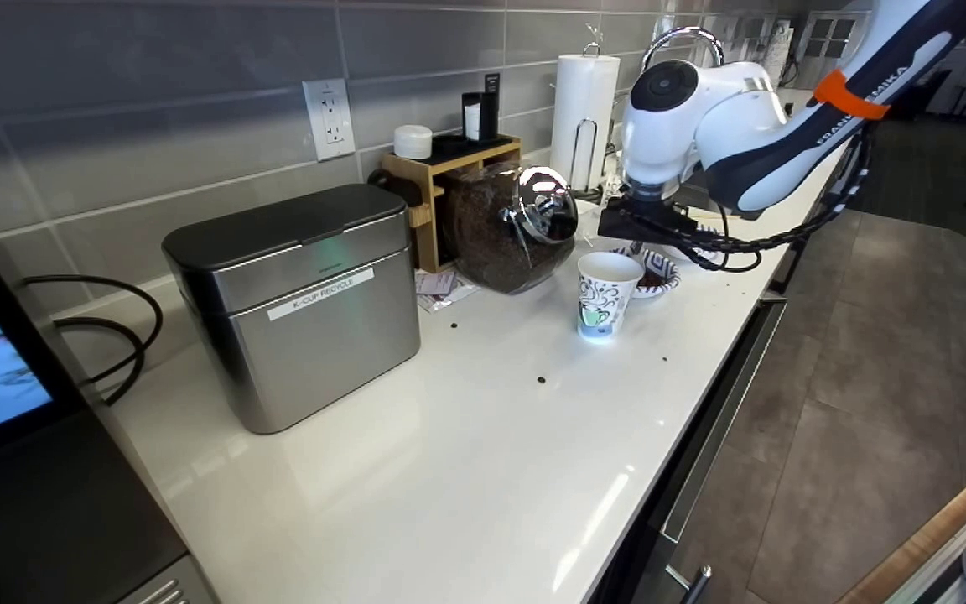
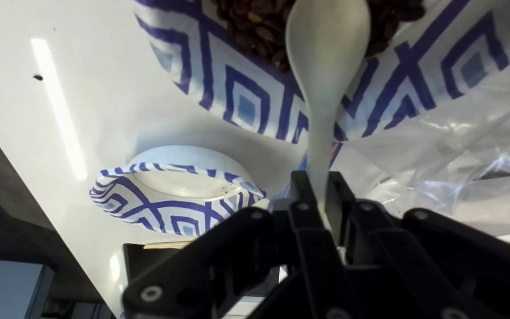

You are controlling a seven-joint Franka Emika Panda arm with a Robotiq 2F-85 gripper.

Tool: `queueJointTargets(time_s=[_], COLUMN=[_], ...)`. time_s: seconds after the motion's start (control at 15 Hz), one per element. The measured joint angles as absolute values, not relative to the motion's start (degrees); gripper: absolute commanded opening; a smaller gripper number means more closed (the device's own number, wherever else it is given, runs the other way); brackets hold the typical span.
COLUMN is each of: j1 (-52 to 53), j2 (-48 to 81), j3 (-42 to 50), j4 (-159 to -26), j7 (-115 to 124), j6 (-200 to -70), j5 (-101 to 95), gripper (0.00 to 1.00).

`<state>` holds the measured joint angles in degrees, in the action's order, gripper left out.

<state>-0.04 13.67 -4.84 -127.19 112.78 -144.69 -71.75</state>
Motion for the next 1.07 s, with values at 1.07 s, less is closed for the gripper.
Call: queueJointTargets(time_s=[1.07], j1=[2.55], j2=[14.83], j3=[-3.59], j4=[-126.19], j7=[113.71], j6=[-143.83], j5=[-70.49], gripper=[0.03])
